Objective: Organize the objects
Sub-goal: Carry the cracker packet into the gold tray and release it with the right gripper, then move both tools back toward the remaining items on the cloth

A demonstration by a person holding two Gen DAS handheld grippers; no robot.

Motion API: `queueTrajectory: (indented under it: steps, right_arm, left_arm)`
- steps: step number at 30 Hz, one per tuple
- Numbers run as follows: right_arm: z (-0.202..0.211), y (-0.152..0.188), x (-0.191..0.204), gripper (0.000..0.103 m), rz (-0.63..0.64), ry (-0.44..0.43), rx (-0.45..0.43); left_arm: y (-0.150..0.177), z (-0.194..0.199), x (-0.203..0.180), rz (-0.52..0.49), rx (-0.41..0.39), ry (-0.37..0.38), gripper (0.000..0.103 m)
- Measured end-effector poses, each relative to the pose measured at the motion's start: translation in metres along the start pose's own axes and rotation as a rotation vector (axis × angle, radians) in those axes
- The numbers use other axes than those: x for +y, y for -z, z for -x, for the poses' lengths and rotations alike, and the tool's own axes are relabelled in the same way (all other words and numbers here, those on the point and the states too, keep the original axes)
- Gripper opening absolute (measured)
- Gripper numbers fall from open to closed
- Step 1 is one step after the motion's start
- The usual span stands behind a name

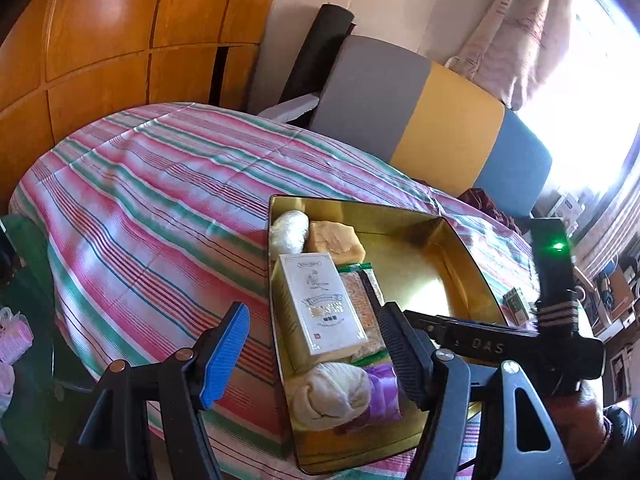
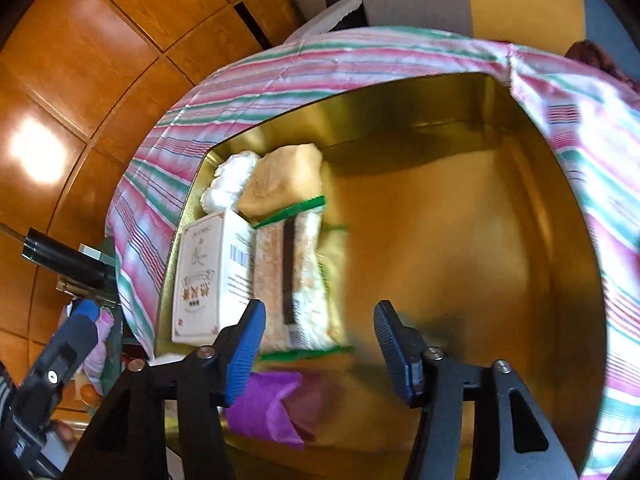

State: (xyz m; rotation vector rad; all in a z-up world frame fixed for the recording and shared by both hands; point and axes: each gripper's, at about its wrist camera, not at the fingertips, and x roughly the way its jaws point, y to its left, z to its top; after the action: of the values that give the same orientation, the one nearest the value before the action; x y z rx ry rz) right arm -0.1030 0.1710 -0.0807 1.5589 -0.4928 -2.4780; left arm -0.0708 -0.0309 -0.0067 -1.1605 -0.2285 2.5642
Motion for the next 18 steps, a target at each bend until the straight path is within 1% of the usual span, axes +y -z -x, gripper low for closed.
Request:
queueTrajectory:
  steps: [2, 8, 10, 13, 18]
  right_arm:
    - [0.017, 0.008, -0.006, 0.07, 0.019, 0.034, -0.029]
    - [0.052, 0.025, -0.008, 0.08, 0.103, 0.142, -0.121]
    - [0.064, 0.029, -0.012, 0.081, 0.119, 0.163, -0.145]
    - [0.081, 0.035, -0.02, 0.086, 0.133, 0.192, -0.179]
    - [0.113, 0.046, -0.047, 0.087, 0.112, 0.245, -0.229]
  left_arm:
    - [0.002, 0.002, -0.005, -0.016, 0.0, -0.001, 0.068]
    - [0.008, 0.008, -0.024, -0.086, -0.011, -0.005, 0.068]
    - [0.01, 0.01, -0.032, -0.115, -0.015, -0.006, 0.068]
    - [0.012, 0.011, -0.044, -0.146, -0.013, 0.01, 0.068]
    - [0.017, 0.013, -0.067, -0.216, -0.015, 0.027, 0.068]
